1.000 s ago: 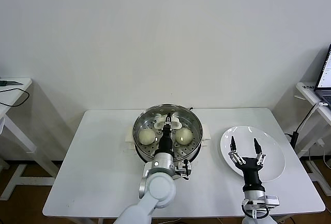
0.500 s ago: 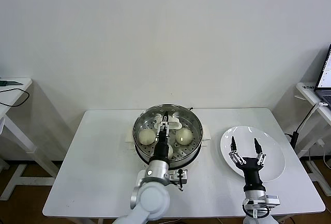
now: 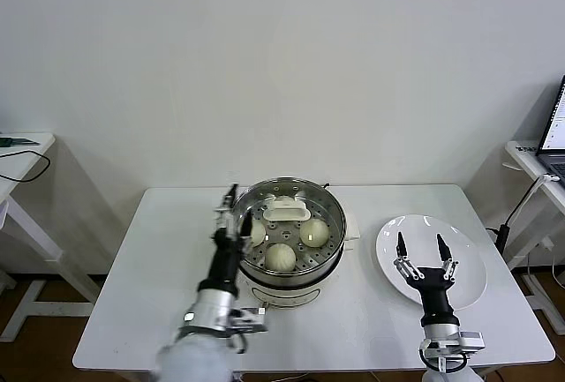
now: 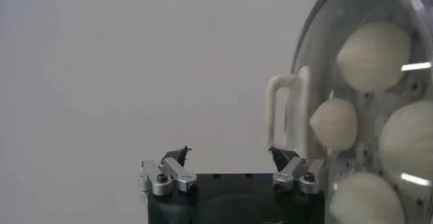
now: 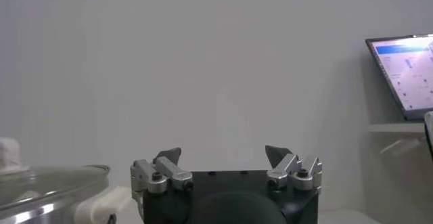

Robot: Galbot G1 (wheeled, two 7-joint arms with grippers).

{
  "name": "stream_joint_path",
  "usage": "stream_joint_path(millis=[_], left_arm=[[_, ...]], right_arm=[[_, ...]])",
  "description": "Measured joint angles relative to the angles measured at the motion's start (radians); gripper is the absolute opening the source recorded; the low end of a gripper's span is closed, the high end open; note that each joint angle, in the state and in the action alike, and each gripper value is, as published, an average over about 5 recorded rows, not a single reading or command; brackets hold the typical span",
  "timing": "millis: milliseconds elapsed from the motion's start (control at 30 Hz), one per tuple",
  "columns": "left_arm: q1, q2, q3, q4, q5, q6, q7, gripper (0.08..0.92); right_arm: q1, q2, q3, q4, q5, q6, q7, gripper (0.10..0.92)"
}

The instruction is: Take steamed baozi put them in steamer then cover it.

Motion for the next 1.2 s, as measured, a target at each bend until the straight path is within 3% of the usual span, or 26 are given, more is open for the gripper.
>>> stream_joint_path(millis=[267,467,833,1200], left_arm=[[0.174,-0.046,-0.29,-0.061,-0.474,-0.227,-0.092,0.823],[0.269,-0.109,-0.418,-0.063,-0.702,-0.367,-0.122,0.823],[0.359,-0.179,-0.511,-0.026,-0.901,-0.522,-0.143,0.823],[0.4,-0.209,-0.533,0.005,-0.974,-0.6,-0.148,0.823]], right_arm=[[-0.006,-0.012,0.013,0.054,0.0,-0.06,-0.01,0.823],[-0.006,-0.014,0.012,0.078,0.002,-0.095,-0.016,0.823],[-0.009,-0.014,0.005,0.111,-0.001,-0.125,-0.024,0.823],[-0.015,-0.011,-0.004,0.134,-0.016,-0.144,-0.025,0.823]])
